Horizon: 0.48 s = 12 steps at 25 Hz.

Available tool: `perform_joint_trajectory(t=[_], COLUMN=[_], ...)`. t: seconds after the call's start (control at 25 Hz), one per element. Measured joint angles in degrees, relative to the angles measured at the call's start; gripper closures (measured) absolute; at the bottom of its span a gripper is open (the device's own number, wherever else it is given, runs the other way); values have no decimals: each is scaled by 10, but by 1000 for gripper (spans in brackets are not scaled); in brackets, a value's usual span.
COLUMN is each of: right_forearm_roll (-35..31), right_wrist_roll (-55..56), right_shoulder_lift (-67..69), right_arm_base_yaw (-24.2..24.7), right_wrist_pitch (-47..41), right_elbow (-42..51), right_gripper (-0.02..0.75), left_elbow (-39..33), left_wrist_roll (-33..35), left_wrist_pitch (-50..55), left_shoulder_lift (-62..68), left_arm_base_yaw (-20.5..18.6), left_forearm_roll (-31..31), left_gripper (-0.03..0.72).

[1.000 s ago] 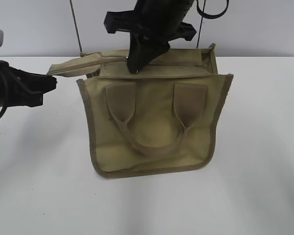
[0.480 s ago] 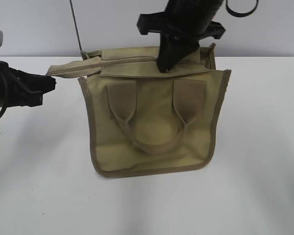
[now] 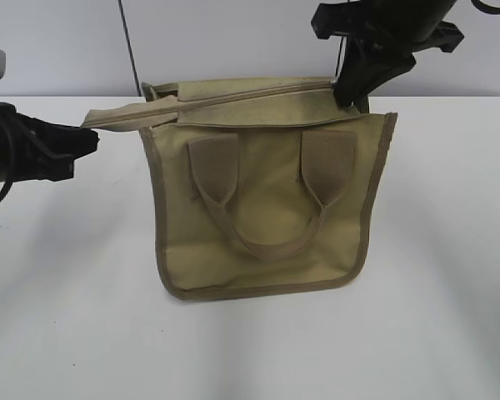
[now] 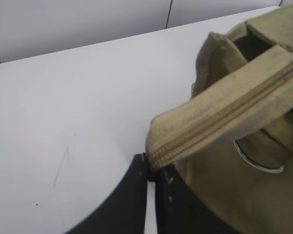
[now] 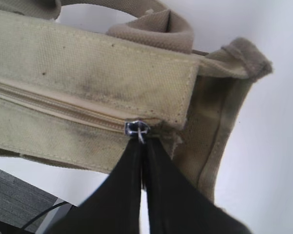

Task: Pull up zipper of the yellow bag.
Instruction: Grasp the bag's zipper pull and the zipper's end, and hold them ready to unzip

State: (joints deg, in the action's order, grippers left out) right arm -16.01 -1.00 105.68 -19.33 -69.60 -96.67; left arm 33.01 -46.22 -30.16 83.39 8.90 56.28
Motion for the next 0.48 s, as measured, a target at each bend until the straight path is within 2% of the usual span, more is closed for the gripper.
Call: perform_joint_trajectory(t=[0.2,0.28,0.32,0.4,0.48], right_forearm_roll=[-7,-16,-19,-22,-24], right_wrist_roll=[-3,-7,-15,-29,-38], right_shoulder_lift=[0,0,0,0,-3], right_arm_base_yaw=[4,5,6,12,15], right_wrist_pitch=[0,0,0,0,0], right_elbow=[14,16,16,16,16], right_gripper=[748,714,680,541,372], left_elbow=[0,0,0,0,0], left_wrist_roll=[0,0,0,0,-3], left_wrist_pitch=[-2,4,9,16,20], left_shoulder_lift=[0,0,0,0,0], left_arm_base_yaw=[1,1,1,-2,-3], left_forearm_roll=[1,1,1,0,-1], left_gripper=[686,679,662,588,433])
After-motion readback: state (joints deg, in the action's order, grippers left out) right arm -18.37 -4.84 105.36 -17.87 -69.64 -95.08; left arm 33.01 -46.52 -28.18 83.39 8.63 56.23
